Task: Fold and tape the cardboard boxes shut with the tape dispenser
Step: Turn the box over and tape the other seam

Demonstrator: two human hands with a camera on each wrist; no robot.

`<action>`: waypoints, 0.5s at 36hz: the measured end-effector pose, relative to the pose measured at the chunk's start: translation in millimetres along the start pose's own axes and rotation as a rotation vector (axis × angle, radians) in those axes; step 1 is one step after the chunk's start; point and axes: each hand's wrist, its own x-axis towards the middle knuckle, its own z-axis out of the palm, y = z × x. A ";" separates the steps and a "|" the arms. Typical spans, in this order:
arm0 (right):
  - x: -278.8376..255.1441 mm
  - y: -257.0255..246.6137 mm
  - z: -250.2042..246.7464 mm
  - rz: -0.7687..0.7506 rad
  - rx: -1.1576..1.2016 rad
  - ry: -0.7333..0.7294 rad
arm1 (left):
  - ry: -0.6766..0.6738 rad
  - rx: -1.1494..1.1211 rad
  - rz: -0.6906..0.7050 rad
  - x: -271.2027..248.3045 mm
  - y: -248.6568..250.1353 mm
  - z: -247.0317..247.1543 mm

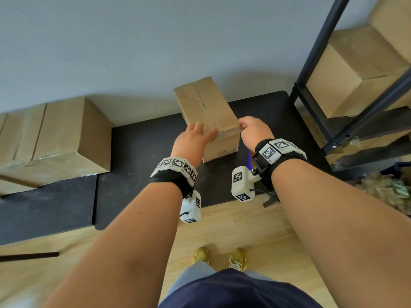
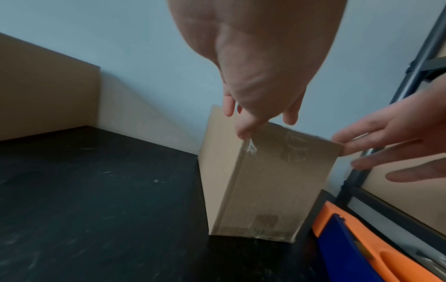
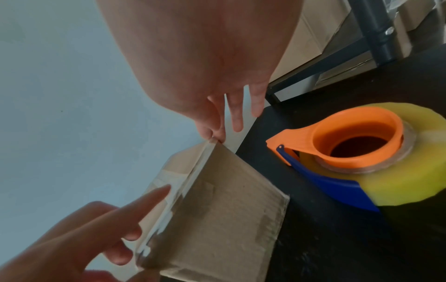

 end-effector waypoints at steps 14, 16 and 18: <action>-7.2 -15.6 21.5 -0.182 -0.110 0.051 | 0.108 -0.205 -0.216 -4.0 -53.2 17.0; -5.7 -15.4 24.8 -0.200 -0.146 0.064 | 0.101 -0.215 -0.199 -3.2 -57.5 17.8; -5.3 -14.8 27.9 -0.210 -0.179 0.088 | 0.093 -0.219 -0.182 -2.6 -60.1 18.4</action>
